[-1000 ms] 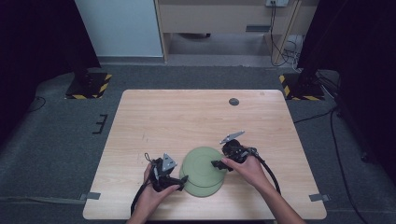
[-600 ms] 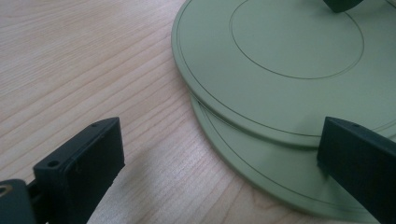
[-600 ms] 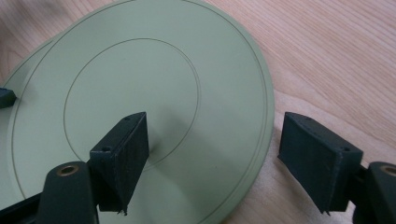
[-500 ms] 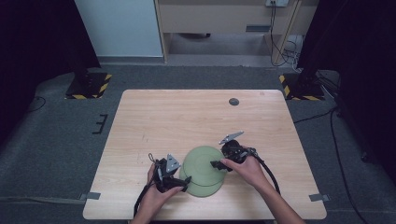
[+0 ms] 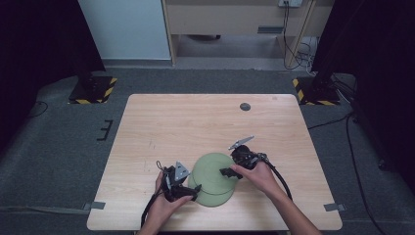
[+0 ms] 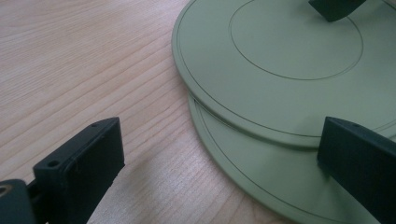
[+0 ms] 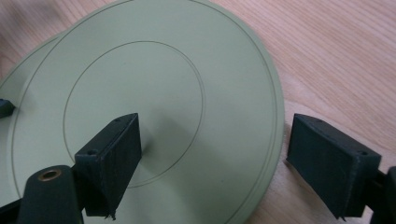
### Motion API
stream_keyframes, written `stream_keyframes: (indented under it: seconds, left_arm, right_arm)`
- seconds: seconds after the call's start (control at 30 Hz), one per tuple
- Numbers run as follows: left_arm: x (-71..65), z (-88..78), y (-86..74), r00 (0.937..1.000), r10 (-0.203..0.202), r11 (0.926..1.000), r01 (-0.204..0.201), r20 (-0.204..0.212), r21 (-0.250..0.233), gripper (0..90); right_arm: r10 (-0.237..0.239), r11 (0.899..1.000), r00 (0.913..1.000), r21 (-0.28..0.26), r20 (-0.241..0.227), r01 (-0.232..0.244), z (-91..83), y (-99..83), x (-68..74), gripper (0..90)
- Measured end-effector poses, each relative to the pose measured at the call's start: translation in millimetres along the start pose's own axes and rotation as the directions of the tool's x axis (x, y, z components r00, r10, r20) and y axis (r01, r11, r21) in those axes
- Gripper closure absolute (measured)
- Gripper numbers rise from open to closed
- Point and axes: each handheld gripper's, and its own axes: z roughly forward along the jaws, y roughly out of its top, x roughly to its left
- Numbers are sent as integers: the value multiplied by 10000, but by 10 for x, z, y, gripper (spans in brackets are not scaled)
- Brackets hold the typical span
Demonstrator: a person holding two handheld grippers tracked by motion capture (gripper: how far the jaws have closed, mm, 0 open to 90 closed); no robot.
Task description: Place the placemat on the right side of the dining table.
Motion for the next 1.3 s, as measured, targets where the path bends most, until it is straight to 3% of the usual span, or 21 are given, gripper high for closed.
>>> stream_keyframes:
  seconds: [0.3,0.63,1.03,1.13,1.3]
  left_arm:
    - [-1,6,8,10000,-3,10000,3,-59,6,2]
    - [12,18,17,9999,-94,10000,94,-112,1,2]
    - [24,23,16,9998,-177,9998,177,-68,31,1]
    - [29,25,16,9998,-218,9998,219,-38,41,1]
    - [30,26,18,9997,-246,9997,246,-20,61,1]
  right_arm:
    - [77,10000,10000,-17,-29,-78,-4,12,18,202]
    - [-140,9999,9991,-68,411,143,55,139,46,235]
    - [-157,9976,9983,-667,559,194,-70,132,46,352]
    - [-52,9949,9993,-1003,366,89,-146,136,40,402]
    - [197,9873,9989,-1568,-424,-261,-281,144,-4,502]
